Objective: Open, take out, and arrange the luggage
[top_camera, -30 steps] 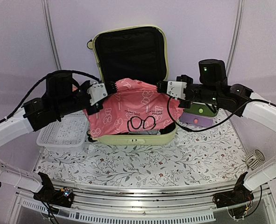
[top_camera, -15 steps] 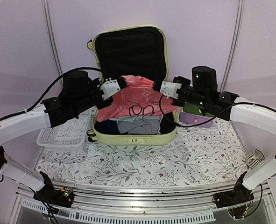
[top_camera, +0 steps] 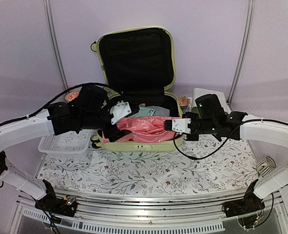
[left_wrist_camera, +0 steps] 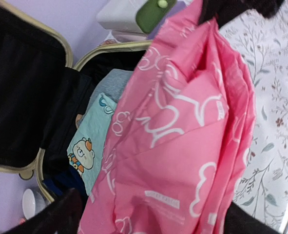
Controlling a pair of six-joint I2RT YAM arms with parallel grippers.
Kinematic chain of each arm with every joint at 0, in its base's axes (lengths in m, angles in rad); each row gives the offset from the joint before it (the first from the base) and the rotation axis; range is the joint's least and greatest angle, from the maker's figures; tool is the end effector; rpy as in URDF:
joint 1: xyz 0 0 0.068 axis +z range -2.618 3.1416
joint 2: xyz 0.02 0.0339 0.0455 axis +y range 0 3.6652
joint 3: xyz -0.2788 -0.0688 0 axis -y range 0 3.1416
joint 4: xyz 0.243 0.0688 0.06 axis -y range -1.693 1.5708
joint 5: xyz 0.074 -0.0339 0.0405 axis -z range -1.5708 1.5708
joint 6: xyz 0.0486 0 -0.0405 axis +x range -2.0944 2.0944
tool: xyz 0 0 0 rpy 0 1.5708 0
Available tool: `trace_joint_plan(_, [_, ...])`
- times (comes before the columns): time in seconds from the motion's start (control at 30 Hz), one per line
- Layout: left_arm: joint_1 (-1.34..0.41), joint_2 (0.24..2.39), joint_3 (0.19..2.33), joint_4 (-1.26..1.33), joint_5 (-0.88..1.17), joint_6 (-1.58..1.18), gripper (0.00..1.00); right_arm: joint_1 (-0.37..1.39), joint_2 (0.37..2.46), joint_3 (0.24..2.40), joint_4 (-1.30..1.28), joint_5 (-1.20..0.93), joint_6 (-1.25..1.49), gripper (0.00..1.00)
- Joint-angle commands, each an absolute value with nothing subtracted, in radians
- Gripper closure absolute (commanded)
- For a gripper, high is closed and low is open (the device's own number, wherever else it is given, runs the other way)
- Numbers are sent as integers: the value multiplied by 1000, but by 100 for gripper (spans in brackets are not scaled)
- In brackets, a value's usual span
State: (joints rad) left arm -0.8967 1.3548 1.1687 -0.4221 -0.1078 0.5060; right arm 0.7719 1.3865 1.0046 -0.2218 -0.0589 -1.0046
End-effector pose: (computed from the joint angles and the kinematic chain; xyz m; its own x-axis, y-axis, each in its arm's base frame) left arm 0.1979 -0.2393 0.3299 0.0378 0.7247 -0.6880 0.8041 0.3868 0.4515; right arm 0.2256 0.2236 0.2831 0.3987 -0.7876 -0.4698 -0.7355 0.0314 -0.6768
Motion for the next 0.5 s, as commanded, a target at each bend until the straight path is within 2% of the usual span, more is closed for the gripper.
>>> trace_joint_plan(0.0, [-856,1240,1198,-499,-192,193,2,768,1362,1012,-251,-70,-943,98])
trace_joint_plan(0.2, [-545,1167,1200,-578,-233,-115,2,767,1369,1020,-230,-34,-888,98])
trace_joint_plan(0.47, [-264,1205,1083,-600,-259,-387,2,767,1361,1023,-217,-59,-851,98])
